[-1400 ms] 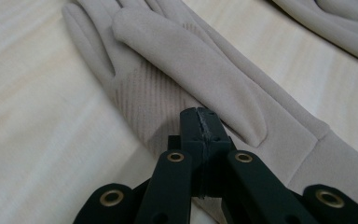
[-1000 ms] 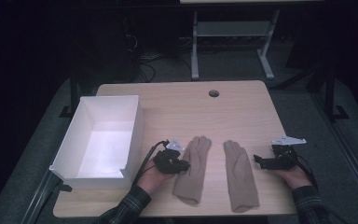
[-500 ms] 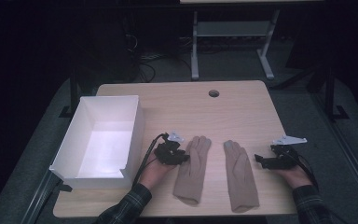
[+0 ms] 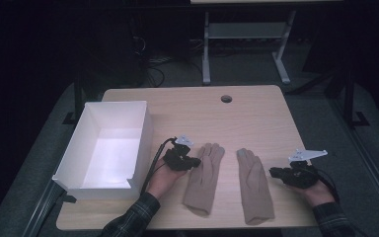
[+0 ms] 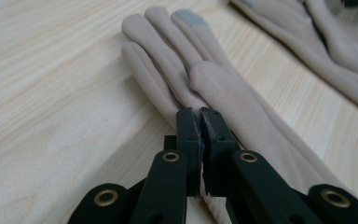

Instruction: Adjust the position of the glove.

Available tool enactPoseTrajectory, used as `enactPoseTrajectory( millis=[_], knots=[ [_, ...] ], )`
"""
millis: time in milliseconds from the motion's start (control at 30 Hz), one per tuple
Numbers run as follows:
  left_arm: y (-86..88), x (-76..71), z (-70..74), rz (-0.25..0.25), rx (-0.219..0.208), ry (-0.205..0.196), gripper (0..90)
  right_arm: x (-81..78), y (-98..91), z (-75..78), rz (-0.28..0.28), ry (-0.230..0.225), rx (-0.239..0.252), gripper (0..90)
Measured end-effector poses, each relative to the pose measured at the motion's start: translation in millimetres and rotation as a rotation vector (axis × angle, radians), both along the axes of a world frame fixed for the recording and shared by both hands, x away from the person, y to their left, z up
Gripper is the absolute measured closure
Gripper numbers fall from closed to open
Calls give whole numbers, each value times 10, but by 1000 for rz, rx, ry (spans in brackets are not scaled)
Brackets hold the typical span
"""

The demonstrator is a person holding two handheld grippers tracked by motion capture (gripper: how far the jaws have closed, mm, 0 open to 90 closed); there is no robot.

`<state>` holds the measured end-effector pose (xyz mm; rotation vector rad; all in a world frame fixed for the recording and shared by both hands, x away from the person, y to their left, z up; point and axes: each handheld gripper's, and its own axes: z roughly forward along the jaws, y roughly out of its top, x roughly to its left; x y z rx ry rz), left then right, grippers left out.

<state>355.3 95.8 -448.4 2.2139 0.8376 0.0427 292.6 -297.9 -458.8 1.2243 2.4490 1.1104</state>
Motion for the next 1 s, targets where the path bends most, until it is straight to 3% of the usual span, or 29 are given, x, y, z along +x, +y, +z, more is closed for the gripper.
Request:
enactPoseTrajectory(
  millis=[133, 233, 333, 867, 1000],
  knots=[
    [5, 4, 12, 6, -29, 9, 866, -99, 22, -25, 59, 49, 23, 897],
    [7, 11, 15, 8, -51, 25, 867, -141, 58, -64, 96, 59, -1, 897],
    [3, 21, 22, 5, -63, 27, 867, -124, 115, -74, 116, 73, 8, 897],
    [-77, -6, 94, -29, -127, 36, 867, -15, 423, -76, 186, 72, 16, 897],
    [-93, -12, 115, -27, -164, 49, 867, -4, 493, -79, 208, 68, 18, 896]
  ],
)
